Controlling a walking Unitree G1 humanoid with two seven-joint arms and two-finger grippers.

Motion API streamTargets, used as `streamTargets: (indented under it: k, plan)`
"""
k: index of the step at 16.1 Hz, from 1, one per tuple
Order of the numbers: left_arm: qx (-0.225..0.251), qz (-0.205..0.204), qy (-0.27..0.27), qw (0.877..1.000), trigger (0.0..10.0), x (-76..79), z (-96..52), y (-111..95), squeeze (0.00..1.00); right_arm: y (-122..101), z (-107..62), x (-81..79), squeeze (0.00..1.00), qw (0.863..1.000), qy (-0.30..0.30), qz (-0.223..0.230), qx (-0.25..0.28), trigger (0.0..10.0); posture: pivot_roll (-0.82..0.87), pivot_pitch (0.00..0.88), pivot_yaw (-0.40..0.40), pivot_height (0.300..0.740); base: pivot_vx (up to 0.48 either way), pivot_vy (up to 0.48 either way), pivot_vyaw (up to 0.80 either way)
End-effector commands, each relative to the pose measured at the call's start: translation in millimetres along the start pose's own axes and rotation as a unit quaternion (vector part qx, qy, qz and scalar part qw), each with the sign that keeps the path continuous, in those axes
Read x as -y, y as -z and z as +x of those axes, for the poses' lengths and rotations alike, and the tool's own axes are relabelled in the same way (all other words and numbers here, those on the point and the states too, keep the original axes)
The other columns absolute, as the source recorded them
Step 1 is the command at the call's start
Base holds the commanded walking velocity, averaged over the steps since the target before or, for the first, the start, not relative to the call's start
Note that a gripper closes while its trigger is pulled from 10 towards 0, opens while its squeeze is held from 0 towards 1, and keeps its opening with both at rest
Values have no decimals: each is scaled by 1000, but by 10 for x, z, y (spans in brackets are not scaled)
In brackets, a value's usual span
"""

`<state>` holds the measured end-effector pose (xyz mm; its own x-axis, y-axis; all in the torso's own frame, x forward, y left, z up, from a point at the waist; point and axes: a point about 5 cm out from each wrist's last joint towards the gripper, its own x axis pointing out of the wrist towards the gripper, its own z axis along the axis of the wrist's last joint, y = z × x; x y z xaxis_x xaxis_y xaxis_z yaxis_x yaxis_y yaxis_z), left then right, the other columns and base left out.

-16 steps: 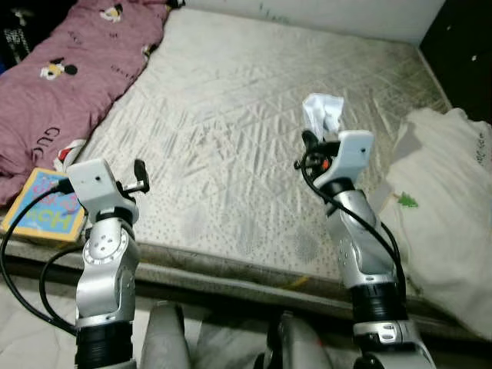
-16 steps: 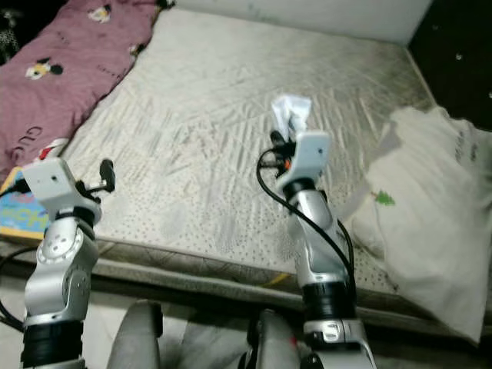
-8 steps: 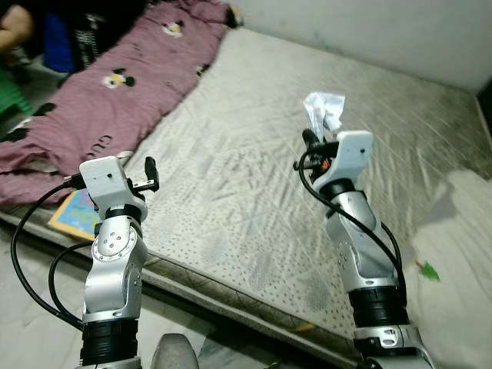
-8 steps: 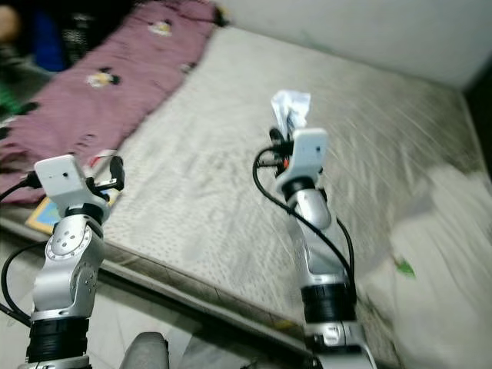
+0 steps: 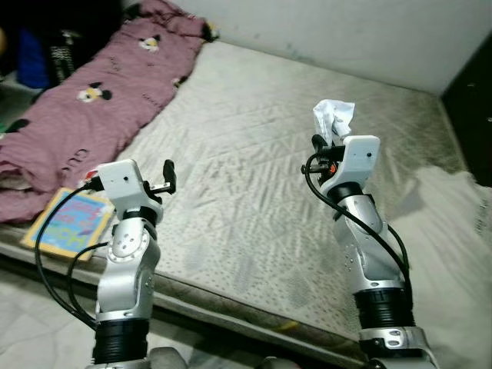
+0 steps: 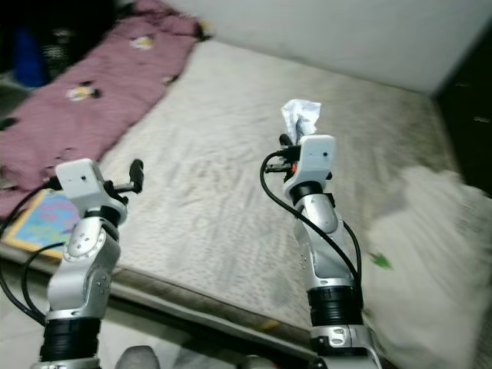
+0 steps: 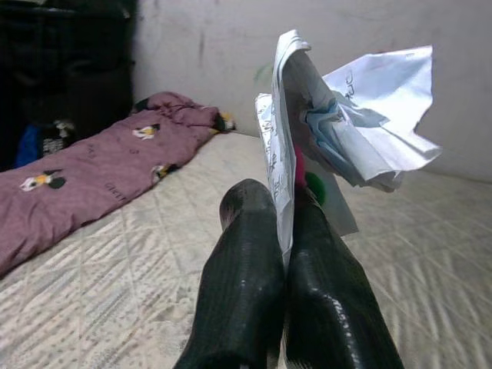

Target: Clean up the room

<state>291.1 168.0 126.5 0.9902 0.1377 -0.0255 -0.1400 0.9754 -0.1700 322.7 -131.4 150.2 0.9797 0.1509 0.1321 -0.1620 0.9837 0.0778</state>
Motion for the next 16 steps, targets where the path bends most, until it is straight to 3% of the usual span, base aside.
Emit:
streamTargets:
  k: [1,3,8,11,16]
  plan:
    - [-3,-1,3,1000,10000,-12,-1,23,0,7,15,-36,0,1000,-3,-1,-5,10000,78,0,-100,740,0,0,0]
    - [-1,-13,13,1000,10000,11,6,21,0,19,21,-45,0,1000,-4,-3,-13,10000,76,0,-100,740,0,0,0]
    - [-1,-19,15,1000,10000,25,11,23,0,33,26,-33,0,1000,-5,5,-18,10000,76,0,-105,740,0,0,-800]
    - [0,-22,19,1000,10000,32,10,24,0,31,24,-43,0,1000,-12,6,-19,10000,75,0,-107,740,0,271,-800]
    - [2,-24,21,999,10000,48,15,30,0,36,29,-33,0,1000,-18,6,-21,10000,76,0,-113,740,0,305,0]
